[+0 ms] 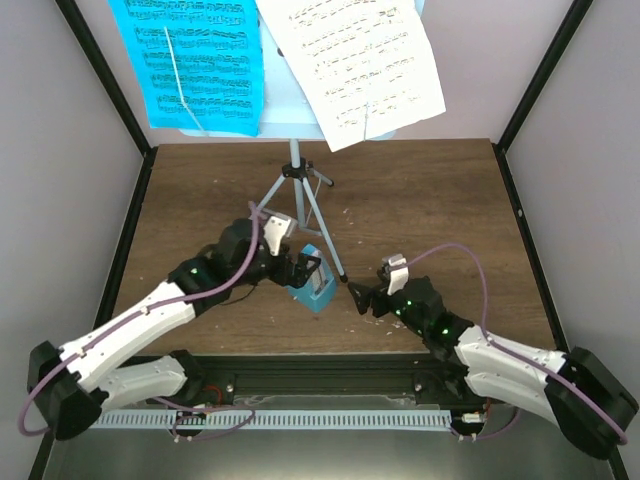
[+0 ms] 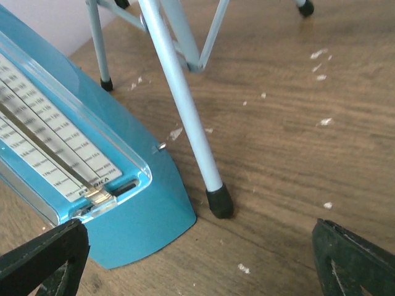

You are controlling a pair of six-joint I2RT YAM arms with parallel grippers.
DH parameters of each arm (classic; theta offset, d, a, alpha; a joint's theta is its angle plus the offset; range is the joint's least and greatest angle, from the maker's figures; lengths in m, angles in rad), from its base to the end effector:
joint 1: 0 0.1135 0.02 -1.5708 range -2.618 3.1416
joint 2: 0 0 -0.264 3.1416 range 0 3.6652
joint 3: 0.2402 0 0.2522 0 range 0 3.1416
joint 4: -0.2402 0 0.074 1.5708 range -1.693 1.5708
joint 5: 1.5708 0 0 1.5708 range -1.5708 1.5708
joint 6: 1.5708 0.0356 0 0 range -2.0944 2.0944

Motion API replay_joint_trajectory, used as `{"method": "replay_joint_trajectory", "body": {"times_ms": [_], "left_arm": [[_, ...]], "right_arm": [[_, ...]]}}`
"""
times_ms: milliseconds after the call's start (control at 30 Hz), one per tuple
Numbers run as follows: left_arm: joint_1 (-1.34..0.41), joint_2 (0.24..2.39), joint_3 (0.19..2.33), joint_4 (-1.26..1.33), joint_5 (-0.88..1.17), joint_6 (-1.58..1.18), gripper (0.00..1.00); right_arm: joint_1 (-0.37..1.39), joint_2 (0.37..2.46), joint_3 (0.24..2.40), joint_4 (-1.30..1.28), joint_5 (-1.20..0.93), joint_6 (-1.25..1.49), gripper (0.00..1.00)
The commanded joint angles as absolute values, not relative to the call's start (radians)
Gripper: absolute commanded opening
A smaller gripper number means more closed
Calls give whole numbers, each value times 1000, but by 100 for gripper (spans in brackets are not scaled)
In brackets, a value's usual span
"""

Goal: Pack up the instrument practice props

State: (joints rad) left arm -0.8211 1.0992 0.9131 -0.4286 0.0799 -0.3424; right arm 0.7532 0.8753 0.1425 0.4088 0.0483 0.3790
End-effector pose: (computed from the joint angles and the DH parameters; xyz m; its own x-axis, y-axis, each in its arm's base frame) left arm 0.1624 -0.1786 0.2992 -0.6300 0.1856 -0.7541 0.5971 0.7366 -0.3176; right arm 0.1302 0.1197 0.1620 -0.4562 0.0789 -0.8864 -0.5177 0.7866 0.3365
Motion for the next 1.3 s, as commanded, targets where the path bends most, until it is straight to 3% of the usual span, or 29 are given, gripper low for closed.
{"method": "replay_joint_trajectory", "body": {"times_ms": [0,200,533,733,967,1267], "left_arm": [[-684,1032,825,-286,283,-430,100],[-479,991,660,-121,413,-555,100],[-390,1165,594,-53,397,-491,96],[-390,1215,592,-74,345,-456,94],[-391,1215,500,-46,296,-478,93],[-408,1278,464,14,318,-425,94]], "right_arm": [[746,991,228,371,-26,454,96],[746,1204,349,322,-71,566,74],[746,1446,526,342,-67,551,65],[746,1468,582,349,-14,524,67],[744,1381,530,323,58,513,86],[744,1263,465,285,67,484,95]]}}
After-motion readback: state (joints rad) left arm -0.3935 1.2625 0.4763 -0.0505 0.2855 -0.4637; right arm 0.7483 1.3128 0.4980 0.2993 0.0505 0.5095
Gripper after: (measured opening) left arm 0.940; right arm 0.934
